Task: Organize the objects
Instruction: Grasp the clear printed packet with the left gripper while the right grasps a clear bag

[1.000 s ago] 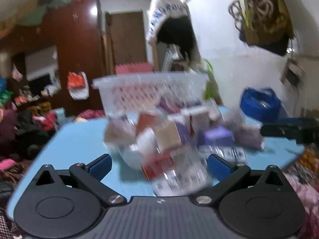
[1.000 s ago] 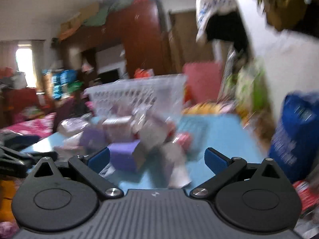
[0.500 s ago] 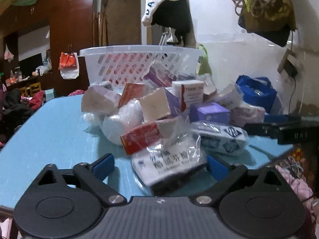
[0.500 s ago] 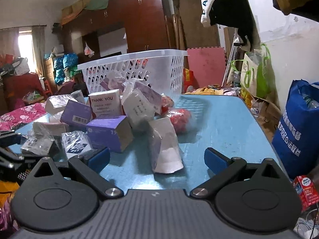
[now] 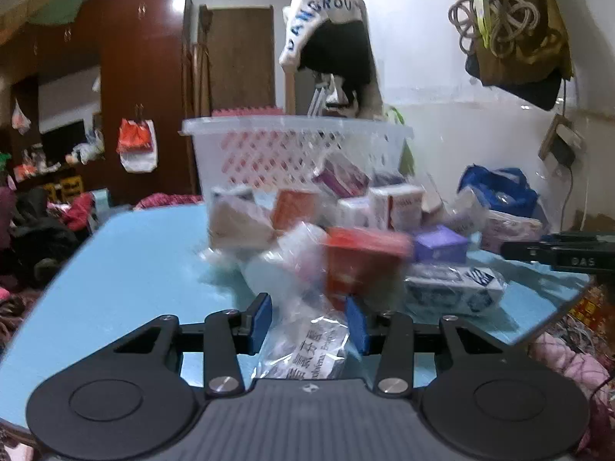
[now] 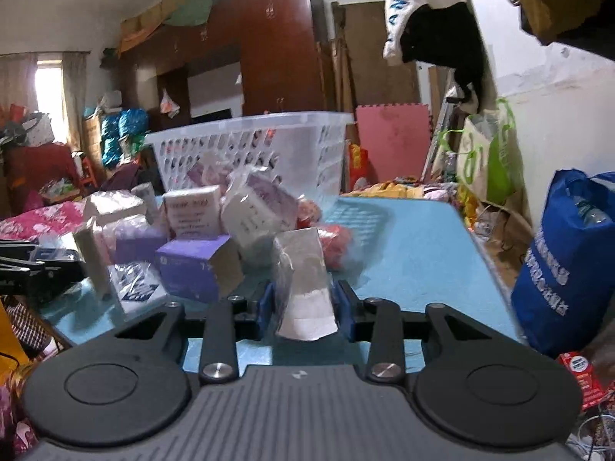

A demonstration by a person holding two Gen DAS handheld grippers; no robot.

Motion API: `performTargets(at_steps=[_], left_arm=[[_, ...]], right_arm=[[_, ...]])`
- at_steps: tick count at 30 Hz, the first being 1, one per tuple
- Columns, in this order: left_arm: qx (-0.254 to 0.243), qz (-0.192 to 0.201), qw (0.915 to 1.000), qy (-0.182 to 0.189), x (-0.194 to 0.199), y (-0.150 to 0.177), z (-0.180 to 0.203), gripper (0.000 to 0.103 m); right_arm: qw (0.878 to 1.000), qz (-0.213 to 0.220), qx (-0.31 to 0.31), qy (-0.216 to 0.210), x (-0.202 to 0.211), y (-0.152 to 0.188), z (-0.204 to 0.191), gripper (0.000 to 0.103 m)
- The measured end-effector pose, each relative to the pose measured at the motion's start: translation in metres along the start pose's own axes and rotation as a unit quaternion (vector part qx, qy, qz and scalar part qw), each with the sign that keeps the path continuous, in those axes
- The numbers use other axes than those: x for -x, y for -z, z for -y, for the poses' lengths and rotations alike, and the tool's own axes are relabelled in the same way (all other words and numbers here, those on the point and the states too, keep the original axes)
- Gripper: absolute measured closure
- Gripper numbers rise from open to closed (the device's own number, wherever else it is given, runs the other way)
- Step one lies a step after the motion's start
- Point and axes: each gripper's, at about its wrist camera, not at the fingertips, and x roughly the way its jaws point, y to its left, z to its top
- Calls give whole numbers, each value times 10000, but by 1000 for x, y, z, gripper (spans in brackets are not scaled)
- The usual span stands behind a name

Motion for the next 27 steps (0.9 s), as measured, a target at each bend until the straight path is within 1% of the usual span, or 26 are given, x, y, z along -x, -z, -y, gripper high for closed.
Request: performTargets(at_steps=[3,5,8,9,10,11,12,13,14,15,16,19,22,24,27], left_arm=[[-11,26,9998,-212,0,-5,-11,59],[82,-39,9997,-240,-3,-6,-19,59],[75,-295,9993,-218,-10,-4,-24,58],[93,-316,9992,-225,-10,-1,-25,54],[64,-377,9990,-243,-10,2,-24,44],[26,-411,9987,-295,-10,5,-23,39],[8,-376,9985,-409,-7,8,-21,29],[-18,-345,9981,-506,-4,10,-19,29],[-79,-328,9982,-504,-2,11,-17,34],[-72,-294,9983,-502,0,11,-16,54],[-53,-289,9980,-566,2,10,-16,64],[-92,-118,9970,-757,8,4,-19,64],[96,132,9972,-727,16,-13,-28,65],[192,389,9971,-627,19,-36,-33,64],[229,553,9974,-389,7,-80,-34,64]], right_arm=[[9997,29,-138,179,5,-3,9,65],[9993,-14,-229,302,4,-4,16,65],[9989,-55,-357,286,3,-2,24,65],[9989,-55,-381,262,2,-2,24,64],[9990,-54,-382,247,3,-2,24,64],[9990,-55,-369,246,3,-2,23,64],[9991,-52,-350,240,3,-2,21,64],[9992,-46,-324,230,3,-3,20,64],[9993,-25,-298,226,4,-3,18,64],[9994,7,-277,226,6,-4,19,64],[9994,35,-267,235,7,-5,18,64],[9992,152,-286,254,12,-11,22,64],[9989,302,-294,214,17,-21,25,65],[9988,395,-276,79,15,-36,25,65],[9982,534,-149,-232,0,-71,17,65]])
